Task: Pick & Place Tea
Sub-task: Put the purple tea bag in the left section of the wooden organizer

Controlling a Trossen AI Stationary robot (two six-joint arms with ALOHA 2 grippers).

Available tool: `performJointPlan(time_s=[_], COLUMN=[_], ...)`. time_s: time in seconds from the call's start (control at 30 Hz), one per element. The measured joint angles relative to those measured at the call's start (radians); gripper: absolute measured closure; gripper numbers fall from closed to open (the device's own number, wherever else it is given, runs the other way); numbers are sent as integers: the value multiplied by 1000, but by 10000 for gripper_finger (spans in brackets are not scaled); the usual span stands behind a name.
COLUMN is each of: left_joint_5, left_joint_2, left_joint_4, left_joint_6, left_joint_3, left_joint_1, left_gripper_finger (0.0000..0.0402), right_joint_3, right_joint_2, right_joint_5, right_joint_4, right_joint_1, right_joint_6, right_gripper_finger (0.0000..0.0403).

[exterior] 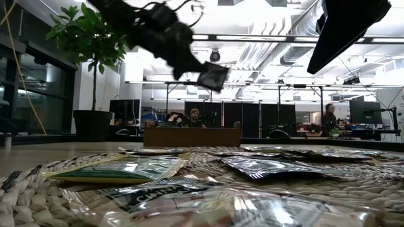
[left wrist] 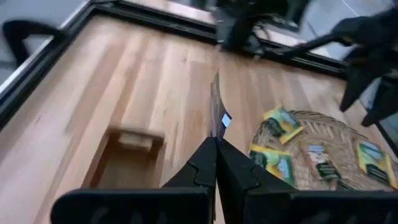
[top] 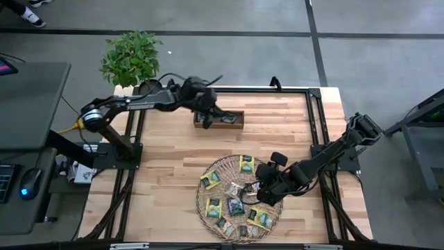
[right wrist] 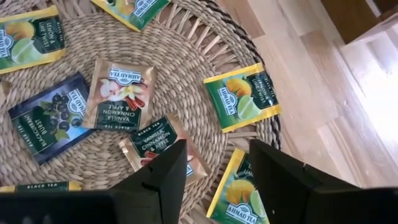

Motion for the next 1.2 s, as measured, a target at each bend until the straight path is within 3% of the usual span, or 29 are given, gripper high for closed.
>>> performJointPlan(time_s=[0.17, 0.43, 0.87, 1.03, 1.2], left_joint_5=[-137, -278, -202, -129, -135], left_joint_2=[-98, -150, -218, -219, -219], left_joint_4=[236, 300, 356, 382, 374], left_joint_6=[-104, -160, -184, -183, -174], left_joint_3=[-203, -372, -528, -540, -538], left_joint_1=[0, 25, 160, 211, 221], left_gripper_finger=[401, 401, 401, 401, 401], right_joint_3=[0, 0, 0, 0, 0], right_joint_2=[0, 0, 1, 1, 1], right_joint_5=[4, -5, -11, -7, -12], right_joint_4=[-1, 5, 20, 23, 26], right_joint_1=[-13, -26, -26, -29, -40], right_joint_6=[-10, -8, 37, 36, 34], right_gripper_finger=[235, 229, 233, 235, 232])
